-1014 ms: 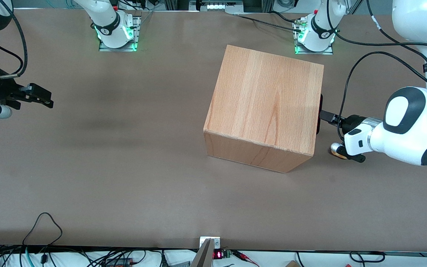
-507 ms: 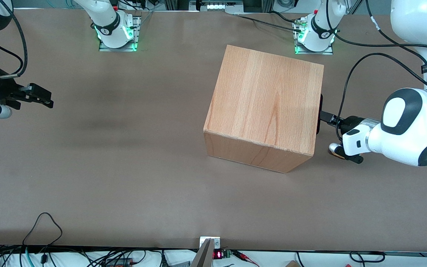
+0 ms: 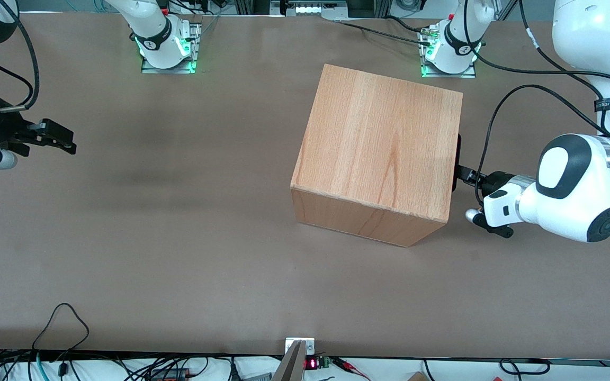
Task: Open top drawer with left arm
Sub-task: 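Pull the handle with the left gripper, sliding the drawer out of the cabinet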
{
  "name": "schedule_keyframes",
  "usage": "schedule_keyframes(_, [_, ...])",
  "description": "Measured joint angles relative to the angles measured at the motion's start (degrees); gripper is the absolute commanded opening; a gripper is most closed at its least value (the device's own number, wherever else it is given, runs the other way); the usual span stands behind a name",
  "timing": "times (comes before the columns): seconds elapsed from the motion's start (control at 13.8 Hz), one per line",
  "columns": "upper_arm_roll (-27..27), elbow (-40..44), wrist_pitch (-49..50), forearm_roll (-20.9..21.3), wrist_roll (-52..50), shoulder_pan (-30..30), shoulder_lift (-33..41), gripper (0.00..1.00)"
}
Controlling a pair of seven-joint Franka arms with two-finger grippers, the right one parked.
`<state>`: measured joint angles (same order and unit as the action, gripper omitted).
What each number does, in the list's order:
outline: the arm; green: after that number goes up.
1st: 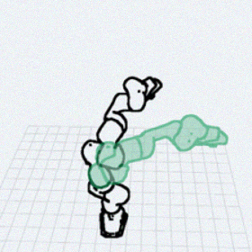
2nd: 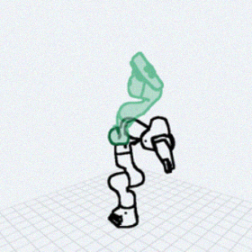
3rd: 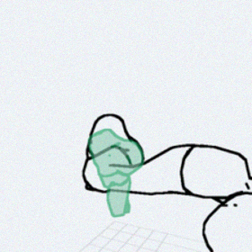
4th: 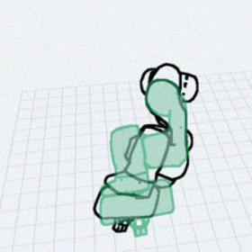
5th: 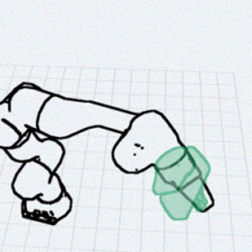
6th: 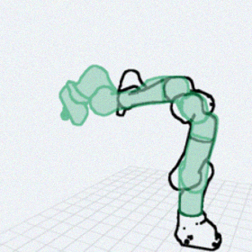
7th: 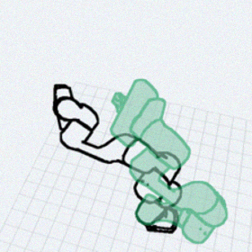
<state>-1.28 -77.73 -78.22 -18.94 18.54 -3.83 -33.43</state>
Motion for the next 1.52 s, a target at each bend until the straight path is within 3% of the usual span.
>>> schedule_keyframes(0.8, [0.05,0.47,-2.51,4.21,1.11,-0.16,-0.15,1.00])
schedule_keyframes(1.52, [-0.96,0.86,-3.98,5.81,2.17,6.11,-0.13,1.00])
